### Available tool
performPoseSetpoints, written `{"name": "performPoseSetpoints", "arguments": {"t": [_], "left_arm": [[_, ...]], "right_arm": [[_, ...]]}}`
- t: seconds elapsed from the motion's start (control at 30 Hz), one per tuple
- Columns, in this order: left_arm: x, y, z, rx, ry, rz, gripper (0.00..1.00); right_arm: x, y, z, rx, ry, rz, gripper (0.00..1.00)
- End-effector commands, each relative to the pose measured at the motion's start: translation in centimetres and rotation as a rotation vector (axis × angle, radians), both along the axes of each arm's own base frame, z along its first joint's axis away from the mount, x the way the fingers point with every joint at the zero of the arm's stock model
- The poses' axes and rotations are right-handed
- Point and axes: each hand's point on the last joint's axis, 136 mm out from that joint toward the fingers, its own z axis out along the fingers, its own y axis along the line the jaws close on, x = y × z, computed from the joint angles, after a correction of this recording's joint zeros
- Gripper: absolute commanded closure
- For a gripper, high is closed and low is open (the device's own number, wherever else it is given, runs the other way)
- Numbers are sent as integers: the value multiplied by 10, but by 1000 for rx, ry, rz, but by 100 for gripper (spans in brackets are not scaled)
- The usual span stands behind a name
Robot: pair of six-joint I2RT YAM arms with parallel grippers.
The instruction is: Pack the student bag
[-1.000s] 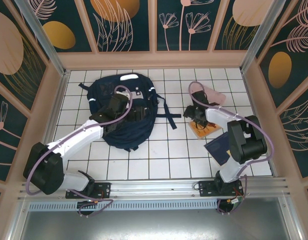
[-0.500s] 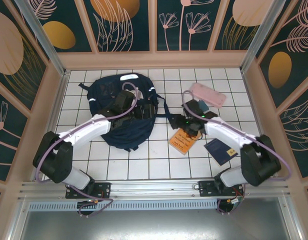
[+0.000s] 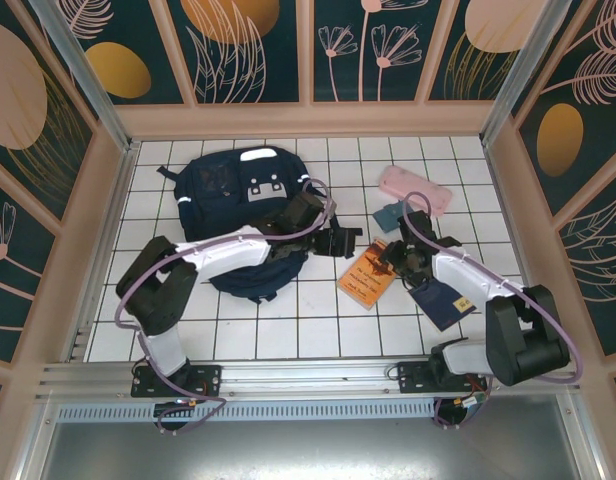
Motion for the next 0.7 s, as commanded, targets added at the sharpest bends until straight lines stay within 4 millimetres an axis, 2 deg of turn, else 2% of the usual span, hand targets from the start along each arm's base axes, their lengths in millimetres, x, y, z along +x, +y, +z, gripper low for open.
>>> {"name": "performPoseSetpoints", "arguments": {"t": [0.0, 0.1, 0.2, 0.3, 0.4, 0.5, 0.67], "left_arm": [[-5, -16, -10, -38, 69, -18, 19], [-8, -22, -25, -33, 99, -23, 32], [-11, -22, -41, -10, 124, -18, 45], [-15, -21, -53, 3, 149, -10, 46], [-17, -15, -63, 24, 162, 10, 46], [-21, -13, -70, 33, 180, 12, 49], [-22, -15, -77, 36, 197, 9, 62]], "right_arm": [[6, 13, -4, 58, -10, 45, 40], [20, 25, 1, 77, -59, 142, 48], [33, 37, 3, 84, -86, 246, 51], [42, 45, 2, 83, -82, 314, 52], [46, 39, 3, 43, -73, 297, 52], [43, 29, 8, 11, -65, 246, 49], [19, 20, 3, -41, 14, 171, 47]]}}
